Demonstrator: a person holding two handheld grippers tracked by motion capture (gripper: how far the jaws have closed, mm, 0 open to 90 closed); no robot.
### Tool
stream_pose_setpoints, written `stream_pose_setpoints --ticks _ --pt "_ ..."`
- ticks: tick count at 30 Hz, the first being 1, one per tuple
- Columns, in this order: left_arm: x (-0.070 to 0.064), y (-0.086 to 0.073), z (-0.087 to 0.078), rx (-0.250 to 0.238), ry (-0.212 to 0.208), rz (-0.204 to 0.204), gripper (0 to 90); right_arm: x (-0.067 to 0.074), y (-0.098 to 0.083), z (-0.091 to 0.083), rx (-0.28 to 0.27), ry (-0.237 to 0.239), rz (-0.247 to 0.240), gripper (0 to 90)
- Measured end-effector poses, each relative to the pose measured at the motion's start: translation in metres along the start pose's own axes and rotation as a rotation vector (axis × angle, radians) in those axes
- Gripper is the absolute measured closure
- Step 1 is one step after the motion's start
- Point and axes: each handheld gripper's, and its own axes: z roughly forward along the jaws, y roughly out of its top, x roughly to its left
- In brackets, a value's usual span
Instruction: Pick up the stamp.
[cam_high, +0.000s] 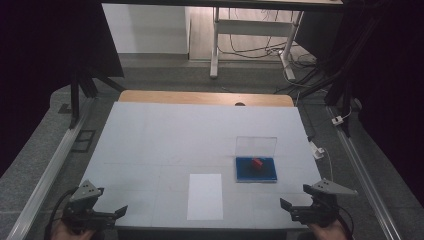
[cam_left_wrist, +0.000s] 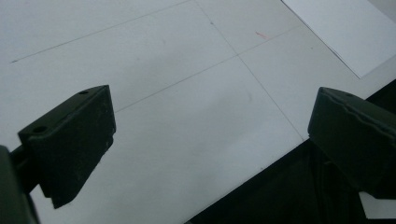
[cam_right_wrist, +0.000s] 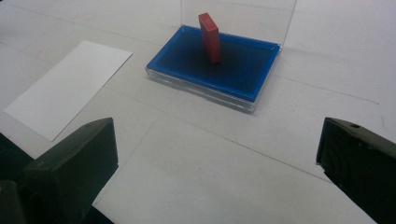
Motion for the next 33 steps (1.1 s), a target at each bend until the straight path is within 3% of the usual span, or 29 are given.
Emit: stream_pose_setpoints --ticks 7,17,22,33 --pt "-0.0008 0.0013 0.0002 -0.014 0.007 0.031 0.0 0.0035 0.0004 0.0007 0.017 -0.014 -0.030 0.0" --pt "-0.0006 0.0016 0.0027 0.016 -0.029 0.034 0.0 0.0038 0.0010 0.0017 0.023 0.000 -0.035 0.0" --pt "-0.0007 0.0023 0.0038 0.026 -0.025 0.034 0.0 0.0017 0.0007 0.0008 0.009 0.013 -0.018 0.0" --pt "0.0002 0.0021 0.0038 0.026 -0.027 0.018 0.0 0.0053 0.0025 0.0017 0.026 0.050 -0.050 0.0"
